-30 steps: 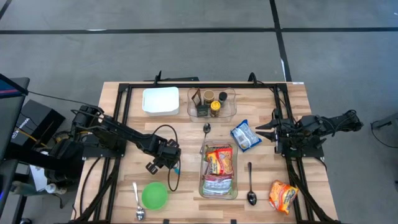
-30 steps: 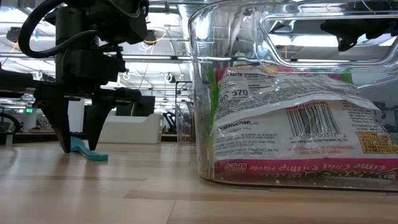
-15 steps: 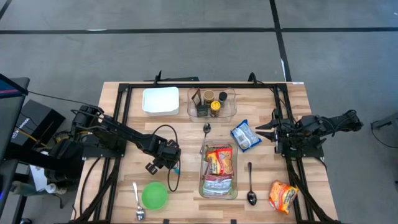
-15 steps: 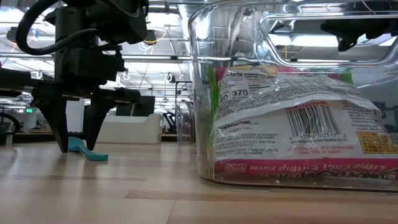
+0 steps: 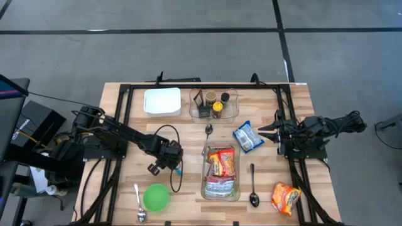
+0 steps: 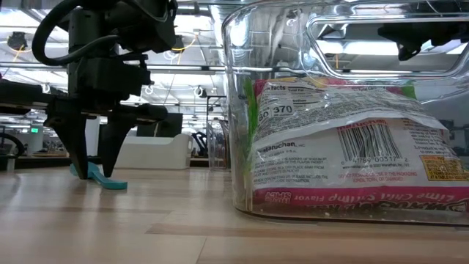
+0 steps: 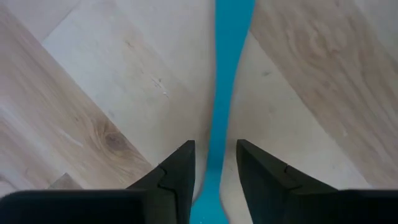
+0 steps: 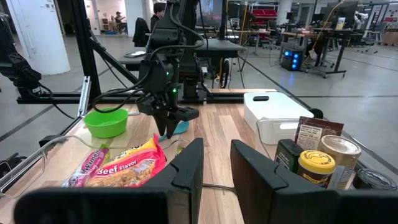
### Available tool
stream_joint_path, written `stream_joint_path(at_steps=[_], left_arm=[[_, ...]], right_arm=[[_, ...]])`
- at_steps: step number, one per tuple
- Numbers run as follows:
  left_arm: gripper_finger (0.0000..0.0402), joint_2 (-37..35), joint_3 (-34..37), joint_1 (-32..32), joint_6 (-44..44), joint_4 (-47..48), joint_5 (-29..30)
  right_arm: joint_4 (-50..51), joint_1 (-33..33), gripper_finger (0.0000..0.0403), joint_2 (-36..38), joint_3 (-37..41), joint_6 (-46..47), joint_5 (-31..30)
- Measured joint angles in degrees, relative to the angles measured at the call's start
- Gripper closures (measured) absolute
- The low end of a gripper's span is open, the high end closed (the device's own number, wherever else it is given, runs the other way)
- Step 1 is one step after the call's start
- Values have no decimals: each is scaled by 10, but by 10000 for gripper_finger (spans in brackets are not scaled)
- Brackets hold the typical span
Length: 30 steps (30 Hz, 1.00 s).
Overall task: Pick & Place Food Item
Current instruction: Put the blue spoon into the white bin
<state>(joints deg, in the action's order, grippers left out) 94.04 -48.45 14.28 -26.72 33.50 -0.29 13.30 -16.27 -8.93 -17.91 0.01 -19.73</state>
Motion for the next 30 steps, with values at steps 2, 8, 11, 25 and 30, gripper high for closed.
stream_joint_path(at_steps=[2,8,11,25,30], left_arm=[[309,0,0,0,0,-1,-7],[359,0,0,0,0,-1,-22],[380,0,0,0,0,0,-22],[366,0,0,0,-4,1,-21],[381,0,0,0,-5,1,-22]], right_arm=[[0,0,328,0,0,0,0],[0,0,328,0,0,0,0],[0,0,328,0,0,0,0],[0,0,328,0,0,0,0],[0,1,328,0,0,0,0]])
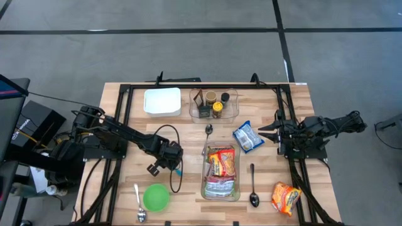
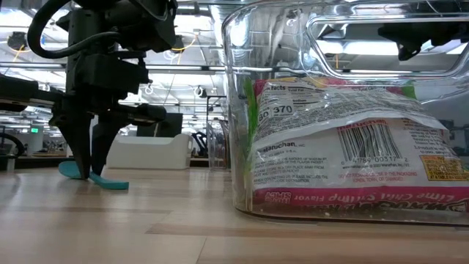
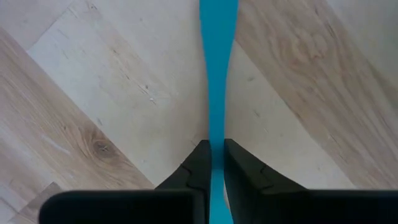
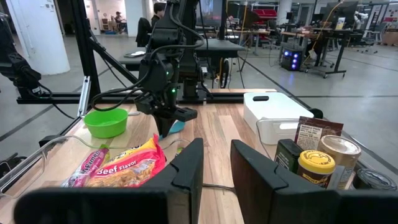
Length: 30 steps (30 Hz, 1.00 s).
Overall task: Pick & Place Food Item
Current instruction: Put the blue spoon into the white bin
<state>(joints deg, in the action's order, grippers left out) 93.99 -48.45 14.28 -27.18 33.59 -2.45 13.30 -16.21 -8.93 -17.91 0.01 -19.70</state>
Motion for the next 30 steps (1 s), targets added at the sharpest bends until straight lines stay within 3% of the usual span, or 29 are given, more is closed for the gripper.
stream_joint_path(at_steps=[14,30], left_arm=[[298,0,0,0,0,0,10],[296,-1,12,0,-10,-11,16]], right_arm=[[0,0,328,0,0,0,0],[0,0,328,0,0,0,0]])
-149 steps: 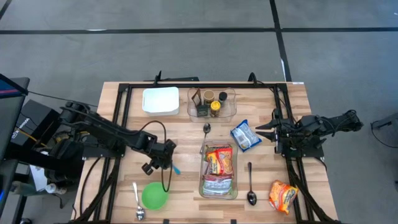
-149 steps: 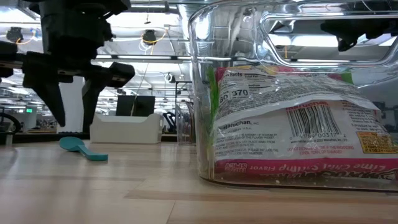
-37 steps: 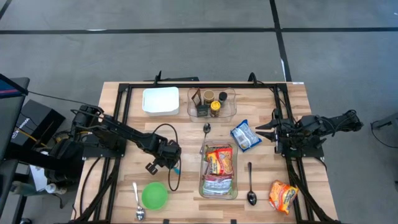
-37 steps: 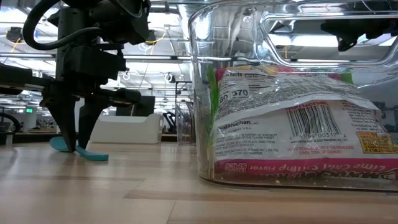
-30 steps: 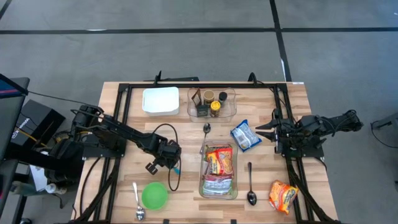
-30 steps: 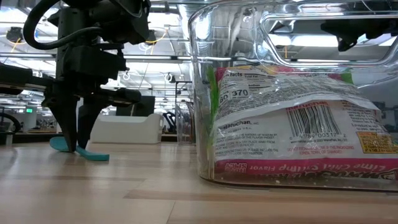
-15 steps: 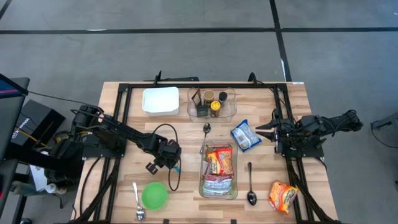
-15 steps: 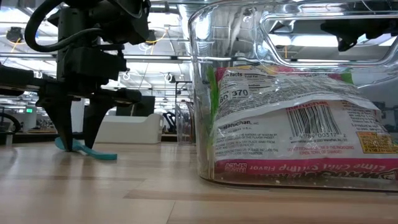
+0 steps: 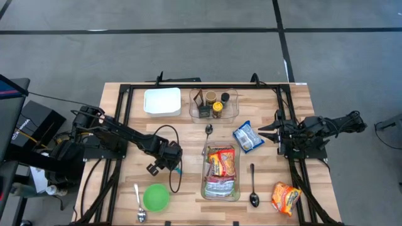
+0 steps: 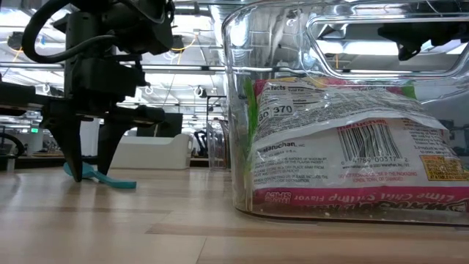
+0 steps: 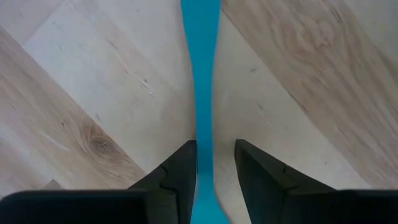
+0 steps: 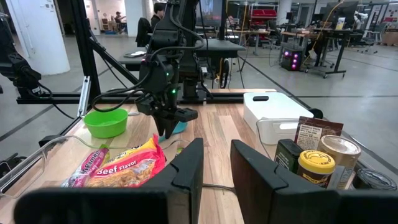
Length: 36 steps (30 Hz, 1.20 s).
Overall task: Pick & Place Food Item
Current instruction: Put the blue spoon into the white bin
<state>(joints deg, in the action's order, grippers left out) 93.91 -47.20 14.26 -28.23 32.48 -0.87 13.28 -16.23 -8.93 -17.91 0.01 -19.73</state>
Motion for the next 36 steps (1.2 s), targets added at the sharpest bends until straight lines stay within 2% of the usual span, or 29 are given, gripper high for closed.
stream_joint_path(at_steps=[11,25,32,36], left_arm=[[300,0,1,0,0,-2,1],[384,1,1,0,2,-2,-6],[357,1,1,0,2,-3,-7],[365,1,1,0,2,-2,-8]], right_arm=[[0,0,328,0,0,0,0],[0,0,328,0,0,0,0],[0,0,328,0,0,0,0],[0,0,328,0,0,0,0]])
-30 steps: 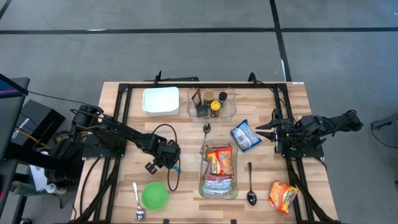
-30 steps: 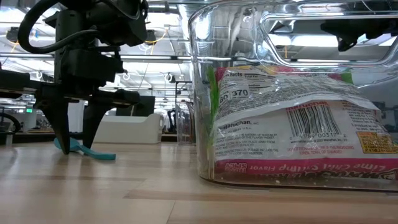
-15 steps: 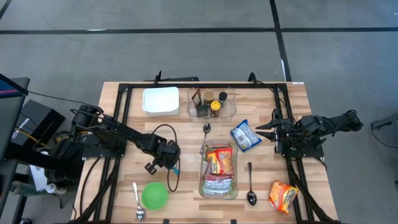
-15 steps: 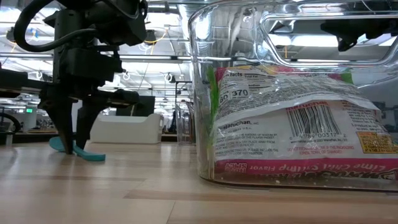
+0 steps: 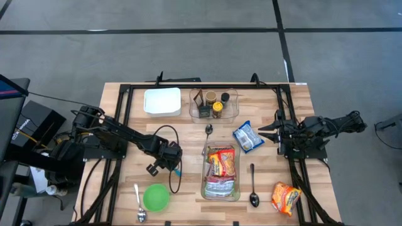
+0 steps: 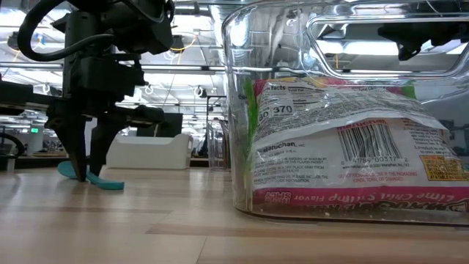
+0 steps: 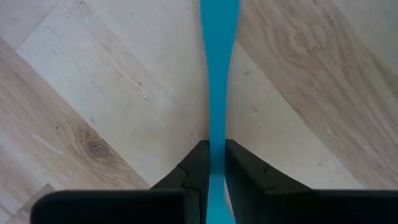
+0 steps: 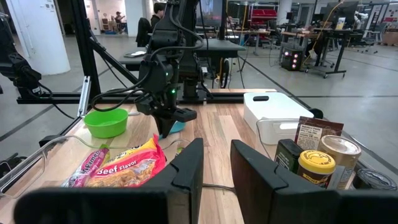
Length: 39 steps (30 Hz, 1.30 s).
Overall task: Pick & Place Food Item
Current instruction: Put the blue spoon into the white bin
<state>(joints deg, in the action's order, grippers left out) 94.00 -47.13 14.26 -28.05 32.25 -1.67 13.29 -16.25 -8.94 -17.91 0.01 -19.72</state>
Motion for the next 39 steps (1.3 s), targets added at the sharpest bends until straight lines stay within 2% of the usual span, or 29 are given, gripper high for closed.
stream_joint_path(at_steps=[5,12,19,26,30,34,39], left_arm=[[384,0,0,0,0,0,-2],[363,0,0,0,0,1,-1],[384,0,0,0,0,2,-1],[364,0,0,0,0,2,-1],[373,0,0,0,12,2,-1],[383,-15,2,0,22,2,14],[368,-58,1,0,29,2,35]], right_arm=[[0,0,328,0,0,0,0],[0,0,328,0,0,0,0],[0,0,328,0,0,0,0],[0,0,328,0,0,0,0],[0,0,328,0,0,0,0],[0,0,328,0,0,0,0],[0,0,328,0,0,0,0]])
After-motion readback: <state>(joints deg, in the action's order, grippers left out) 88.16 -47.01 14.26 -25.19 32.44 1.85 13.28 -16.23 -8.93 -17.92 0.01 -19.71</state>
